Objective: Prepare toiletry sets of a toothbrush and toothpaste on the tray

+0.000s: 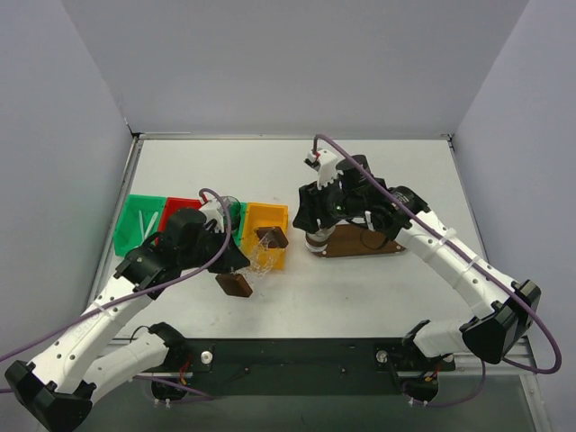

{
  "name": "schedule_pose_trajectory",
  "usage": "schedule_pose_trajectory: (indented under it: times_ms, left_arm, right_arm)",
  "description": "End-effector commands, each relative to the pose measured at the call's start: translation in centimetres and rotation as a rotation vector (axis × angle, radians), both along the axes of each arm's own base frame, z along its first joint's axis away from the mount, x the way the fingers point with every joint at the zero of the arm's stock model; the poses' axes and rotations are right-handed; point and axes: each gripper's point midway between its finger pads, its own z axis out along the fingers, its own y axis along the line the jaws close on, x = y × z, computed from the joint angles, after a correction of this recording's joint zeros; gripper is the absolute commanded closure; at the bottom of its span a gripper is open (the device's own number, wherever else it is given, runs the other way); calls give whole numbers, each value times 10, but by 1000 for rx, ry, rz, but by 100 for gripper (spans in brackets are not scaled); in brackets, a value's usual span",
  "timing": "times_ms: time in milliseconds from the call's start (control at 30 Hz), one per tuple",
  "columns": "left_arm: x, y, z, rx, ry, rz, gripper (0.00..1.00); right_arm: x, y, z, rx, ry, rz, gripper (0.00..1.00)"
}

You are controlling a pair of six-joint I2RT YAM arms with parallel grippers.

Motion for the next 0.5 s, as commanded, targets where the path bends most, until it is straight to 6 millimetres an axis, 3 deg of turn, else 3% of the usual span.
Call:
schedule_pose_trajectory:
  times_ms: [0,233,467]
  left_arm:
    - [-11,-16,48,-210,-9,-47,100]
    - [-23,-23,52,-315,57,-76,100]
    - [-32,-22,56,-345,68,-99,100]
  right_arm:
    - [-20,12,-2,1,-38,116,50]
    - [-32,21,-32,-49,-17,176,49]
    - [-35,30,-35,-45,-11,195,48]
